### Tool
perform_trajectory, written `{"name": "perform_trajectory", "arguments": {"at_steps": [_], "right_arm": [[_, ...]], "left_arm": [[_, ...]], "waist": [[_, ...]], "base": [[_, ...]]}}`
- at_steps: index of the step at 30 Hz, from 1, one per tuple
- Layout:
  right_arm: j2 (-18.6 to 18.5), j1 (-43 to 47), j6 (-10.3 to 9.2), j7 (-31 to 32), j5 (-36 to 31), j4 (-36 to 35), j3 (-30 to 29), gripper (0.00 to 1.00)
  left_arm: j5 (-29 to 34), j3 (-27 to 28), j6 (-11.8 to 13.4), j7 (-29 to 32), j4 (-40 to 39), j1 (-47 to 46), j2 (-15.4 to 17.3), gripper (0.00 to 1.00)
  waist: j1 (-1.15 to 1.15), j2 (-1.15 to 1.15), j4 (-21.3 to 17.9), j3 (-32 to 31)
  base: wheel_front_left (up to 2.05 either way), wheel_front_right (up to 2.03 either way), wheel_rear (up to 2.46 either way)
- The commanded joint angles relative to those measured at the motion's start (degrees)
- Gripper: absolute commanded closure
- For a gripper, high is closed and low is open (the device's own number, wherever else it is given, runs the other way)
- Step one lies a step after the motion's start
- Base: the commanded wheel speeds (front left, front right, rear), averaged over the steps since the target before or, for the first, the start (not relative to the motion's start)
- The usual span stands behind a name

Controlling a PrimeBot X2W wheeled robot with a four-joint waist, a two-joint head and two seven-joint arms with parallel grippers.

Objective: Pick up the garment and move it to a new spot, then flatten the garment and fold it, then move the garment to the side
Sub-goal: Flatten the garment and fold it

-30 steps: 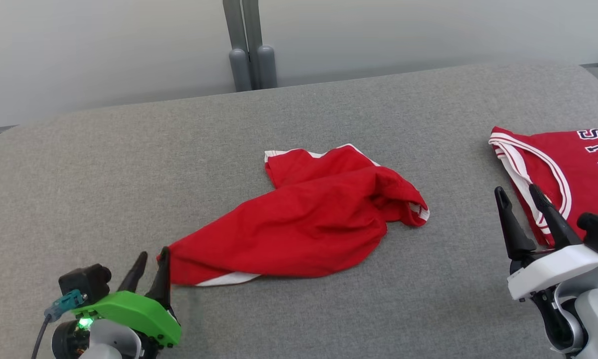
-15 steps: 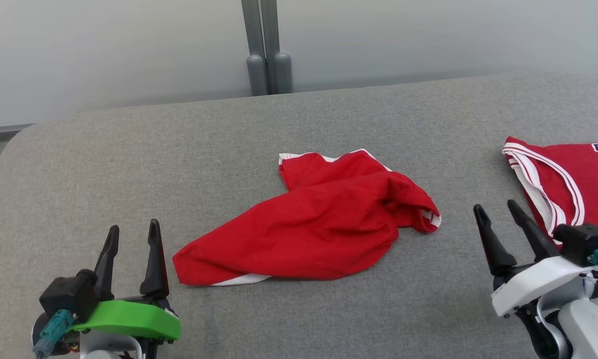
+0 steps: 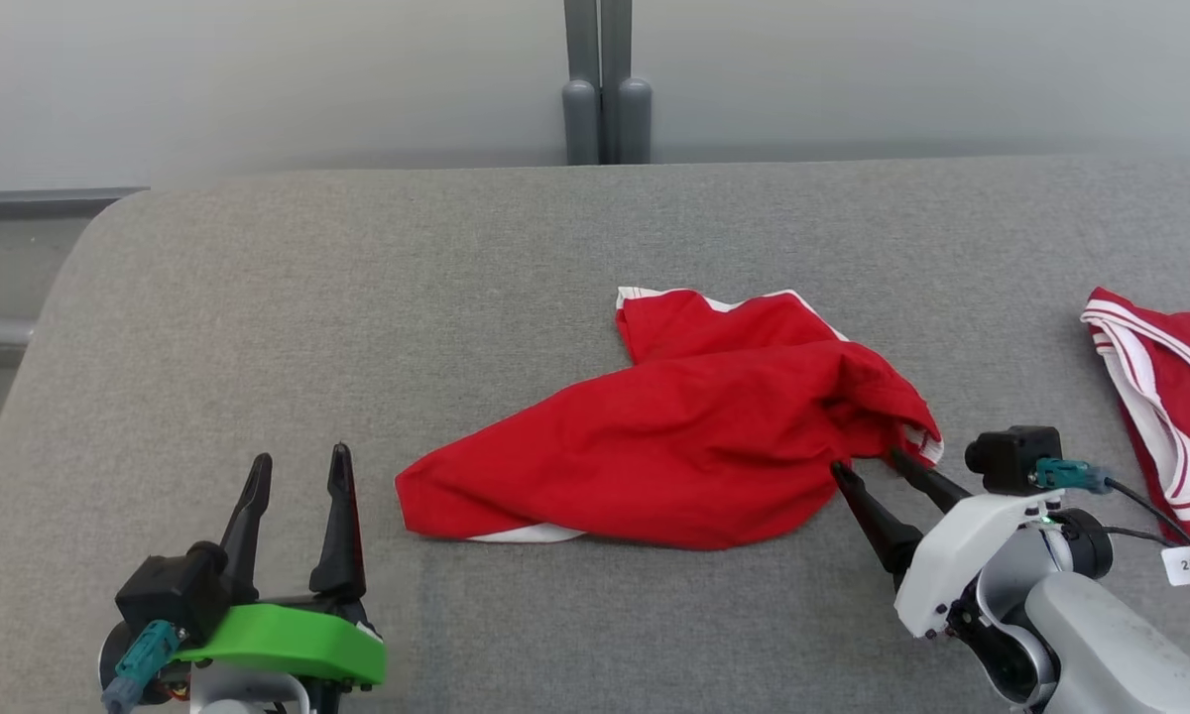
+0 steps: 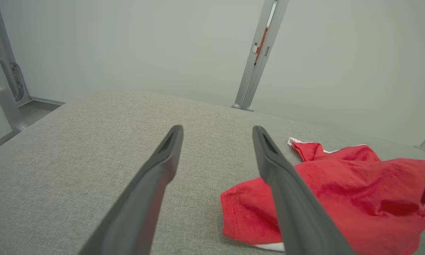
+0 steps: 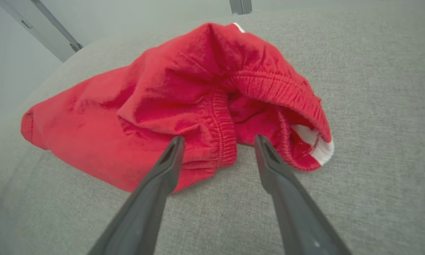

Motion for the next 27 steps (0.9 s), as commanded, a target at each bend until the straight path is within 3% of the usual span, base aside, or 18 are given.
{"name": "perform_trajectory", "arguments": {"at_steps": [1, 9, 10, 11, 12, 21, 27], "right_arm": [[-0.1, -1.3, 0.02, 0.5, 0.4, 2.0, 0.3, 0.00], [0.6, -4.6, 0.03, 1.3, 3.0, 9.6, 1.8, 0.00], [0.5, -4.8, 0.03, 0.9, 3.5, 9.5, 2.3, 0.51], [0.3, -4.9, 0.03, 0.5, 4.0, 9.3, 2.7, 0.84], [0.1, -4.8, 0.03, 0.2, 4.8, 9.0, 3.3, 1.00], [-5.0, -1.7, 0.03, 2.7, 12.5, 2.4, 7.0, 1.00], [-12.5, 2.5, 0.03, 15.1, 21.9, -6.7, 6.8, 1.00]], "left_arm": [[1.0, 0.3, -0.3, -0.2, 0.3, -0.9, -0.1, 0.00], [1.3, 0.9, -1.2, -0.2, 1.6, -1.4, -0.9, 0.00], [1.4, 1.0, -1.3, -0.2, 1.8, -1.4, -0.9, 0.00], [1.5, 1.1, -1.3, -0.2, 1.9, -1.3, -1.0, 0.00], [1.5, 1.2, -1.4, -0.2, 2.1, -1.3, -1.0, 0.00], [1.3, 1.6, -1.8, -0.2, 3.4, 0.4, -1.2, 0.00], [1.1, 1.5, -1.8, -0.2, 3.7, 1.5, -1.6, 0.00]], "waist": [[0.00, 0.00, 2.0, 1.1], [0.00, 0.00, 4.7, 2.0], [0.00, 0.00, 4.8, 2.0], [0.00, 0.00, 4.8, 1.9], [0.00, 0.00, 4.8, 1.8], [0.00, 0.00, 3.0, -0.5], [0.00, 0.00, 1.8, -1.5]], "base": [[0.00, 0.00, 0.00], [0.00, 0.00, 0.00], [0.00, 0.00, 0.00], [0.00, 0.00, 0.00], [0.00, 0.00, 0.00], [0.00, 0.00, 0.00], [0.00, 0.00, 0.00]]}}
